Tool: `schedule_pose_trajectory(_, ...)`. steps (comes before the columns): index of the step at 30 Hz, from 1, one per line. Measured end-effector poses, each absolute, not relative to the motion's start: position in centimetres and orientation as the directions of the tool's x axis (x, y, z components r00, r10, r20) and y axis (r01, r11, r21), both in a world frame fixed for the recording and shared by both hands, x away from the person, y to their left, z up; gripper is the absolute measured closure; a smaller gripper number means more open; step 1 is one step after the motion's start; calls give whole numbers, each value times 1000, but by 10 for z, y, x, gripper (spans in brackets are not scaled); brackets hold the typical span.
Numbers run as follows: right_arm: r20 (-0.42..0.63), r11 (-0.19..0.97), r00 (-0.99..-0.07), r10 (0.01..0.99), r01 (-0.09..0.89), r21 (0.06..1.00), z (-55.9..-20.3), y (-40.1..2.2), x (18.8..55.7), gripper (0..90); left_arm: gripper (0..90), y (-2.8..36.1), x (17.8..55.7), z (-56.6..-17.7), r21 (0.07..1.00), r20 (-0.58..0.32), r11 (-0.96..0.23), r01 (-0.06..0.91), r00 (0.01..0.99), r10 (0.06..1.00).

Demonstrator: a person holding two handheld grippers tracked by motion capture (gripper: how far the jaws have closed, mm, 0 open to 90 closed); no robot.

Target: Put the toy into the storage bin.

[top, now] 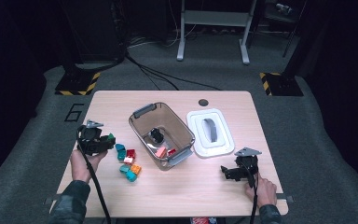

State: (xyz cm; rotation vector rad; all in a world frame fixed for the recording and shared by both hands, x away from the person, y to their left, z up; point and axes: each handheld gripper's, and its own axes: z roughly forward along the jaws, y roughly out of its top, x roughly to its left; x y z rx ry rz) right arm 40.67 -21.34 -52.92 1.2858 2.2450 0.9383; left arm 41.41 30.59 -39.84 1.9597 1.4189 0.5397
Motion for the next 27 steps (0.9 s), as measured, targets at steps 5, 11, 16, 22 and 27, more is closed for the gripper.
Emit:
schedule_pose_trajectory(5,-2,354,-504,864,606,712,-529,-213,407,0,671,303,418,-389,723,-59,-198,661,345,937)
schedule_pose_trajectory(11,-2,354,-503,864,606,712,-529,-213,407,0,671,295,428,-376,741,-48,-207,639,358,933)
schedule_pose_trajectory(16,-2,355,-504,864,606,712,-529,-213,407,0,671,290,437,-366,750,-37,-221,623,373,927)
schedule_pose_trajectory(22,-1,354,-503,864,606,712,-529,-213,406,0,671,284,448,-357,762,-35,-230,605,393,919)
schedule_pose_trajectory(27,-2,355,-504,864,606,712,-529,-213,407,0,671,274,457,-350,768,-24,-250,590,416,909)
